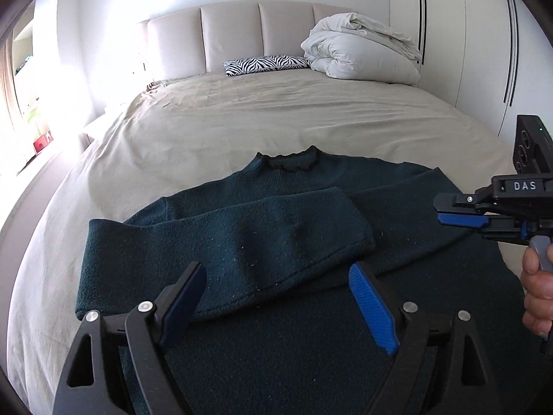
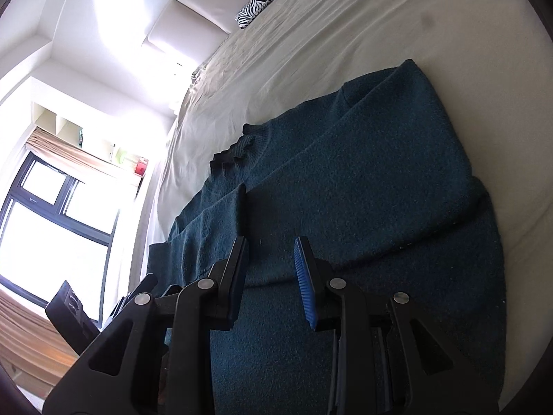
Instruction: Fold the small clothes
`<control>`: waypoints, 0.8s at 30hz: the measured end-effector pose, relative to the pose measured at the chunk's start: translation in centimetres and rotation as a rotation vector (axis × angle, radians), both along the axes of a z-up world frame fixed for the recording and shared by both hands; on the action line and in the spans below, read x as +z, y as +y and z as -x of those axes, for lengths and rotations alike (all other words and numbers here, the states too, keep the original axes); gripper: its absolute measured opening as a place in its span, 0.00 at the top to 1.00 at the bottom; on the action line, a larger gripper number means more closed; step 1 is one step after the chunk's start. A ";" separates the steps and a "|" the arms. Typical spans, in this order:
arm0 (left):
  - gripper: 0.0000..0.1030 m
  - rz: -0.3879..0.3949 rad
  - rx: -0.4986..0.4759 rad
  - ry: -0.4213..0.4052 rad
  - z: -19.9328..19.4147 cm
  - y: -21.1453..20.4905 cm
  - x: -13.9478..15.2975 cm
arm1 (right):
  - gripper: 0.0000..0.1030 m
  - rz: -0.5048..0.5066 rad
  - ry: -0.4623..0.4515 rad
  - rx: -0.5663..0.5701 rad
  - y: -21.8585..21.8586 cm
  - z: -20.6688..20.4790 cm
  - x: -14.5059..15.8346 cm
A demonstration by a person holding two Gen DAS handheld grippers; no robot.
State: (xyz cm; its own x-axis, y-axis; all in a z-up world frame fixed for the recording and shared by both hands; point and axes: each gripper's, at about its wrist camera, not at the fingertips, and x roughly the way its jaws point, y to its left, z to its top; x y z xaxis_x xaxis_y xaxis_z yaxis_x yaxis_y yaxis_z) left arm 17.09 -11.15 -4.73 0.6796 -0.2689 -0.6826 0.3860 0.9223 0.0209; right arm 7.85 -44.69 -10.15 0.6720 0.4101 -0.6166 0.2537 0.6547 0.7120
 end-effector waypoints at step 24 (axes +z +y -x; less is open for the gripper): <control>0.22 0.357 0.388 0.158 -6.6 22.4 -2.4 | 0.72 0.095 0.192 0.112 7.2 -13.6 -2.3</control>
State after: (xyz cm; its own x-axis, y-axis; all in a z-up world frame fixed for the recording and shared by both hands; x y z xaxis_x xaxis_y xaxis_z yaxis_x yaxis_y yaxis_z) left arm 23.69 11.27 -7.12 0.6718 -0.2525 -0.6964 -0.0103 0.9368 -0.3496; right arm 21.47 -37.45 -12.43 0.4922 0.4101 -0.7678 0.3002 0.7479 0.5920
